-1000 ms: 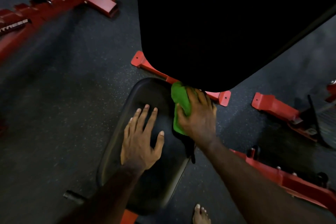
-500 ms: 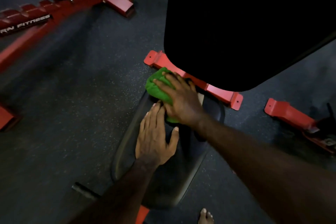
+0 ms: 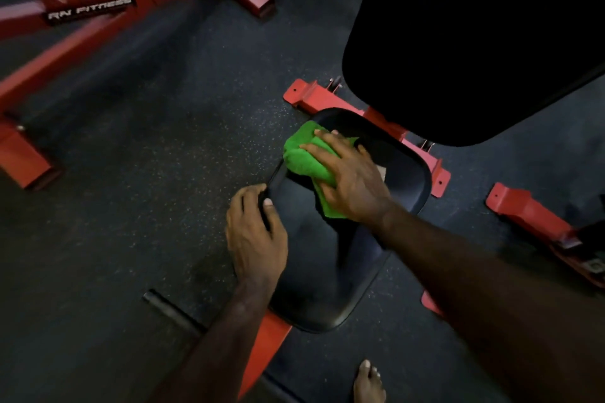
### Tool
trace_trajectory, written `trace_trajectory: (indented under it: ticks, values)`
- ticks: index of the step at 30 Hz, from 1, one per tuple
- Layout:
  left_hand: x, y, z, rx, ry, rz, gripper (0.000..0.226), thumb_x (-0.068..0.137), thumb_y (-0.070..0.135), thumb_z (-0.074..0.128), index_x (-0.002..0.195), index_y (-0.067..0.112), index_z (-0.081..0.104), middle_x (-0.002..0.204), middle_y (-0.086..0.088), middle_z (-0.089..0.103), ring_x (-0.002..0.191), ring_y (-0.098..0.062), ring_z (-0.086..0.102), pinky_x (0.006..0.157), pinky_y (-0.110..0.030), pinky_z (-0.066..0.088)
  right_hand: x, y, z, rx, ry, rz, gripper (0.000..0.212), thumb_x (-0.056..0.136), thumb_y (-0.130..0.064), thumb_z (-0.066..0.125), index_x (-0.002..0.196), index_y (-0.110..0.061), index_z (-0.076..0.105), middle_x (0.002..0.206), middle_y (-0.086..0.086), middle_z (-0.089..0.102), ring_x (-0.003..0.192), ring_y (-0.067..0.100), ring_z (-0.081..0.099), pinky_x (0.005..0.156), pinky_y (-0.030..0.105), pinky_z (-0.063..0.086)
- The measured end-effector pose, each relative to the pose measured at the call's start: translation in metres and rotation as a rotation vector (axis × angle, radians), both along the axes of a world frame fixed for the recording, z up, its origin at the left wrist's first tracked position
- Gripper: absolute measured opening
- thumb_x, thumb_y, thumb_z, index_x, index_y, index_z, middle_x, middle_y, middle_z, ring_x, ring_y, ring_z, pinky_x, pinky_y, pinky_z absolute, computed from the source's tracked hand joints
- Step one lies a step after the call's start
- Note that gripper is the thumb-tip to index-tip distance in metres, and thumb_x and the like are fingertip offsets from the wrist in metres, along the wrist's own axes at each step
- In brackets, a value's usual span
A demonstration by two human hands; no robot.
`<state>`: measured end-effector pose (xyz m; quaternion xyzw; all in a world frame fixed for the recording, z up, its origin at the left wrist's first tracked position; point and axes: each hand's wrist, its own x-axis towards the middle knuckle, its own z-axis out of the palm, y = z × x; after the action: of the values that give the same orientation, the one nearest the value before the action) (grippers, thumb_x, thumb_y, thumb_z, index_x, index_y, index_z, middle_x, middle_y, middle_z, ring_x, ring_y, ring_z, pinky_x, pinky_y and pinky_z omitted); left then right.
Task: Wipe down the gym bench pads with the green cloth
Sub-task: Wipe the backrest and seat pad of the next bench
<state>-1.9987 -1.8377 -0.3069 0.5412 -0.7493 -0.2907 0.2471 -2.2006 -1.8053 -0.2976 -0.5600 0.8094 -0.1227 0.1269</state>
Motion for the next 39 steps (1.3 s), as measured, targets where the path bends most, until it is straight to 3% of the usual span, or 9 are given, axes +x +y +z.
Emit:
trace_trajectory:
  ticks: [3,9,15,20,25,31,33,36,39]
  values:
    - [-0.001,-0.005,-0.002,0.086,-0.001,0.048,0.022,0.102,0.016,0.052,0.121,0.013,0.063,0.115,-0.008,0.065,0.104,-0.028,0.062,0.087,-0.041,0.047,0.064,0.01,0.003,-0.123,-0.065,-0.203,0.069,0.08,-0.035,0.06,0.148,-0.028,0.054,0.162,0.006,0.042,0.152,0.034,0.035,0.114,0.063,0.033]
    - [0.027,0.012,-0.006,0.2,-0.037,0.094,0.022,0.104,0.02,0.051,0.118,0.012,0.065,0.109,-0.011,0.071,0.097,-0.033,0.066,0.075,-0.035,0.041,0.071,0.034,-0.003,-0.038,0.018,0.242,0.068,0.088,-0.04,0.059,0.154,-0.036,0.045,0.167,-0.002,0.034,0.156,0.027,0.028,0.116,0.055,0.034]
    - [0.038,0.013,-0.005,0.399,0.095,0.162,0.035,0.11,0.034,0.039,0.105,0.01,0.064,0.093,-0.001,0.064,0.089,-0.026,0.062,0.07,-0.03,0.031,0.12,0.027,0.006,-0.053,-0.075,-0.388,0.072,0.083,-0.031,0.064,0.152,-0.03,0.047,0.166,0.002,0.034,0.157,0.03,0.023,0.119,0.061,0.028]
    - [0.05,0.007,-0.017,0.627,0.246,0.195,0.039,0.112,0.026,0.04,0.143,0.012,0.058,0.144,0.006,0.054,0.129,-0.012,0.052,0.104,-0.023,0.037,0.103,0.053,-0.001,-0.044,0.034,0.292,0.07,0.086,-0.041,0.06,0.154,-0.036,0.041,0.165,0.0,0.037,0.155,0.03,0.03,0.116,0.059,0.034]
    - [0.049,0.007,-0.013,0.777,0.52,0.253,0.037,0.111,0.013,0.035,0.134,0.014,0.064,0.125,0.004,0.065,0.115,-0.005,0.061,0.085,-0.003,0.046,0.095,0.03,0.006,-0.013,-0.025,-0.394,0.071,0.084,-0.03,0.069,0.152,-0.026,0.048,0.164,0.006,0.039,0.154,0.034,0.029,0.115,0.065,0.035]
    - [0.045,0.005,-0.011,1.031,0.746,0.45,0.041,0.108,0.019,0.035,0.109,0.012,0.075,0.108,-0.01,0.078,0.109,-0.029,0.071,0.097,-0.038,0.055,0.125,0.06,0.007,0.005,-0.022,0.311,0.071,0.084,-0.043,0.055,0.153,-0.033,0.044,0.166,0.0,0.036,0.156,0.031,0.026,0.115,0.06,0.032]
    - [0.048,0.007,-0.007,1.106,0.827,0.466,0.045,0.108,0.023,0.03,0.12,0.009,0.071,0.117,-0.011,0.075,0.115,-0.026,0.068,0.104,-0.039,0.051,0.094,0.048,0.002,-0.003,0.041,0.247,0.074,0.08,-0.037,0.065,0.151,-0.031,0.046,0.163,0.003,0.04,0.153,0.033,0.033,0.112,0.065,0.04]
    - [0.056,0.012,-0.012,1.174,0.909,0.504,0.051,0.107,0.031,0.028,0.135,0.011,0.066,0.136,-0.017,0.067,0.128,-0.03,0.062,0.112,-0.045,0.045,0.113,0.034,0.007,0.0,-0.046,-0.287,0.074,0.079,-0.029,0.072,0.15,-0.025,0.051,0.161,0.007,0.042,0.153,0.036,0.032,0.113,0.065,0.037]
    - [0.063,0.017,-0.007,1.298,0.984,0.56,0.052,0.106,0.037,0.03,0.12,0.011,0.074,0.125,-0.02,0.071,0.111,-0.029,0.071,0.095,-0.041,0.052,0.164,0.054,0.008,-0.021,-0.054,-0.001,0.075,0.079,-0.035,0.067,0.151,-0.029,0.047,0.164,0.004,0.037,0.157,0.033,0.023,0.117,0.062,0.029]
